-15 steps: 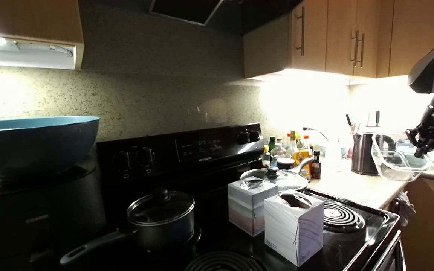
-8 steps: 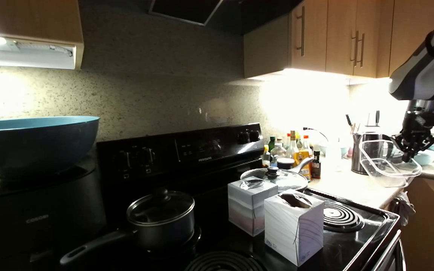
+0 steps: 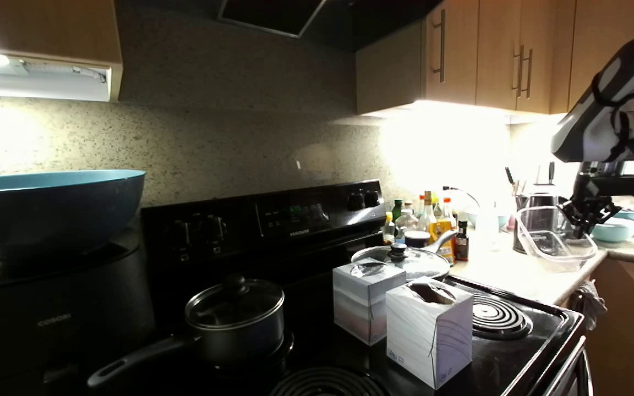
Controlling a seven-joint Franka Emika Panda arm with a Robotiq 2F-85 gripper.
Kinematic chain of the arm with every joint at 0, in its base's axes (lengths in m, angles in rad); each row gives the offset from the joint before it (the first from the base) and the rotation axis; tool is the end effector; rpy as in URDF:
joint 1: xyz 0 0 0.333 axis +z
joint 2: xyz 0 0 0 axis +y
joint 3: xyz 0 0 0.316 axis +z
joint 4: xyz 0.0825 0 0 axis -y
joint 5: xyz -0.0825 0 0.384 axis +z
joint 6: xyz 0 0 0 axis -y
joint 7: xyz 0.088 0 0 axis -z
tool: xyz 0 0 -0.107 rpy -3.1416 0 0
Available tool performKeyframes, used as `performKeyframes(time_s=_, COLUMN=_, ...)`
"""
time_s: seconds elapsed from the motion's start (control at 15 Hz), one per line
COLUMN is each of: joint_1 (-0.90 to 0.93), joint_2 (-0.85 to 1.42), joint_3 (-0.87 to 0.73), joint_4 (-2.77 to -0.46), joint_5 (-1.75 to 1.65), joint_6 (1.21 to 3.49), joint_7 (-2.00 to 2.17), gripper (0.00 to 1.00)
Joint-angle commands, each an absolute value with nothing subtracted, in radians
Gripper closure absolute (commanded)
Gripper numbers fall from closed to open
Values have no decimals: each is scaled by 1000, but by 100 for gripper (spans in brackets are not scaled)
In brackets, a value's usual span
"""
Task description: Remove the bowl from the stove
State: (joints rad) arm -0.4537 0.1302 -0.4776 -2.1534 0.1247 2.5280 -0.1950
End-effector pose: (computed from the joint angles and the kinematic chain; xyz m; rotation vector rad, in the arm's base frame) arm 0.3474 -0.4619 0.3727 2.7560 -1.1940 0.3540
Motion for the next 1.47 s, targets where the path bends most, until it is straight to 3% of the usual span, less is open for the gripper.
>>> performKeyframes(time_s=0.0, joint_1=-466, joint_2=263, joint_3=-439, joint_4=-2042, joint_5=125, joint_6=2566, joint_7=-174, gripper=98)
performKeyframes(time_s=0.4, joint_1=-476, joint_2=405, joint_3=-391, joint_4=-1877, joint_5=80, joint_6=2491, joint_7=-177, gripper=98)
performKeyframes(time_s=1.0, joint_1=-557, joint_2=566, joint_3=-313, joint_4=-1619, joint_5=91, joint_6=2123, joint_7=-280, gripper=98)
performKeyframes(time_s=1.4, joint_1=-587, joint_2=649, joint_3=-301, joint_4=-1500, joint_5=81, joint_6=2065, joint_7=-271, gripper=98)
